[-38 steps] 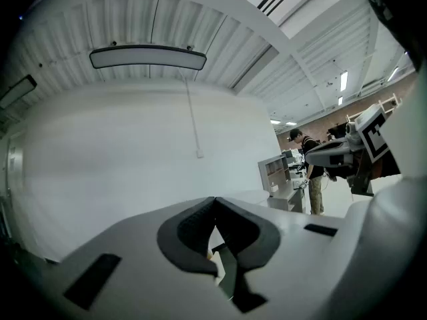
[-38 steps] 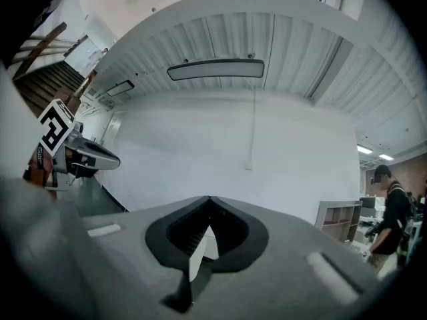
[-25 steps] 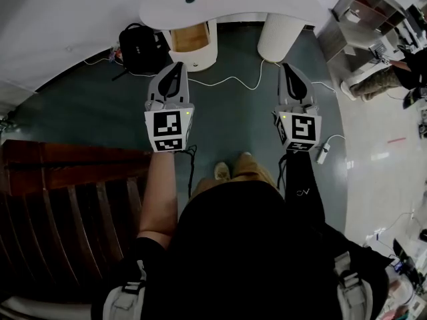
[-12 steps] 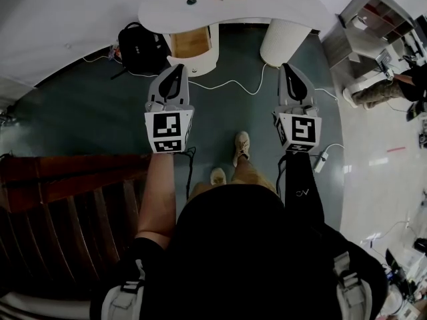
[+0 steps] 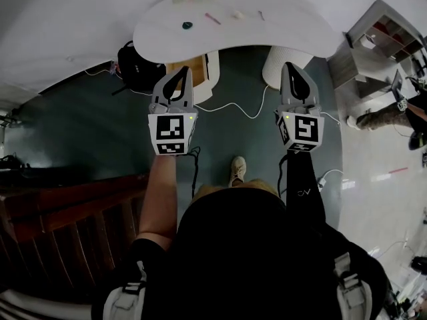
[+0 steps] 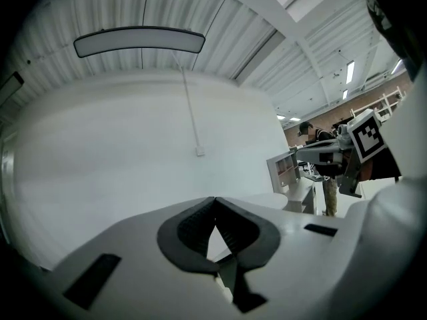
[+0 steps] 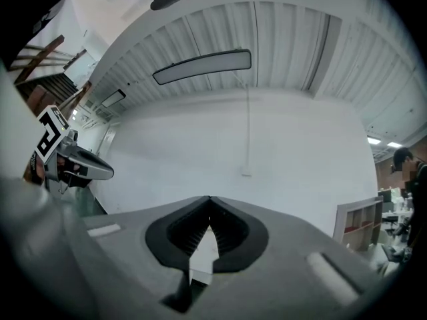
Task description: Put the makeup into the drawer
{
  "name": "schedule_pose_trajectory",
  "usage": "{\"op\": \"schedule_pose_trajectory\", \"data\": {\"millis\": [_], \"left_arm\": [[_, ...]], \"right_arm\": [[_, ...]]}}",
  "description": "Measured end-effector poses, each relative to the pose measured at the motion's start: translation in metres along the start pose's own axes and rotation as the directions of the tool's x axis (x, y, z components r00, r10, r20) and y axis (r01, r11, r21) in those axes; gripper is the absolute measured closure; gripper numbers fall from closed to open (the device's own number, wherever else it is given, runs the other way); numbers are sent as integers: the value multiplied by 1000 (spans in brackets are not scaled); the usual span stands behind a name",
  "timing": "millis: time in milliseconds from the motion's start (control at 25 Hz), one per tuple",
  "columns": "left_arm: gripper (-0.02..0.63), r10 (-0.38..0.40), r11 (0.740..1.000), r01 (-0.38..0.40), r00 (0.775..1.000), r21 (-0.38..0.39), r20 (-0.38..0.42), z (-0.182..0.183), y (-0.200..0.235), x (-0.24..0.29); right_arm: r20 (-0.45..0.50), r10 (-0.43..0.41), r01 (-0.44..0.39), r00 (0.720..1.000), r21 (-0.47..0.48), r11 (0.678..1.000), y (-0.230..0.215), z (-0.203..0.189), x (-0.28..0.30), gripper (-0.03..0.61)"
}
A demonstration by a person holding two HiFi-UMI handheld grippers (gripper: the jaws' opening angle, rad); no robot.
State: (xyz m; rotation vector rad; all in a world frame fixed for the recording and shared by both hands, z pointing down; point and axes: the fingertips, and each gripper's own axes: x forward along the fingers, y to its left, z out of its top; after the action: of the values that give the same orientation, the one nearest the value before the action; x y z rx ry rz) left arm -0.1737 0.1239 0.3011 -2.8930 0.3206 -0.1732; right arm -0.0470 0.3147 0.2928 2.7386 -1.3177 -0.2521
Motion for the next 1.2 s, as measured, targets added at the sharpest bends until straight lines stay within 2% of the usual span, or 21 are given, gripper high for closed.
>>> {"op": "schedule_pose_trajectory", "data": {"millis": [160, 400, 760, 1200], "left_arm": [[604, 12, 1000, -12, 1000, -11, -4, 0, 0, 46], [604, -5, 1000, 4, 1000, -6, -22, -6, -7, 87], [604, -47, 999, 47, 999, 19, -12, -11, 6, 156], [604, -134, 991, 134, 991, 25, 10, -3, 58, 297]], "right_arm": [[-8, 28, -28, 1000, -5, 1000, -25, -14, 33, 574], [-14, 24, -24, 1000, 46, 999, -57, -29, 58, 574], [-43, 5, -2, 999, 50, 999, -73, -53, 107, 574], [-64, -44, 46, 997, 22, 999, -102, -54, 246, 574]]}}
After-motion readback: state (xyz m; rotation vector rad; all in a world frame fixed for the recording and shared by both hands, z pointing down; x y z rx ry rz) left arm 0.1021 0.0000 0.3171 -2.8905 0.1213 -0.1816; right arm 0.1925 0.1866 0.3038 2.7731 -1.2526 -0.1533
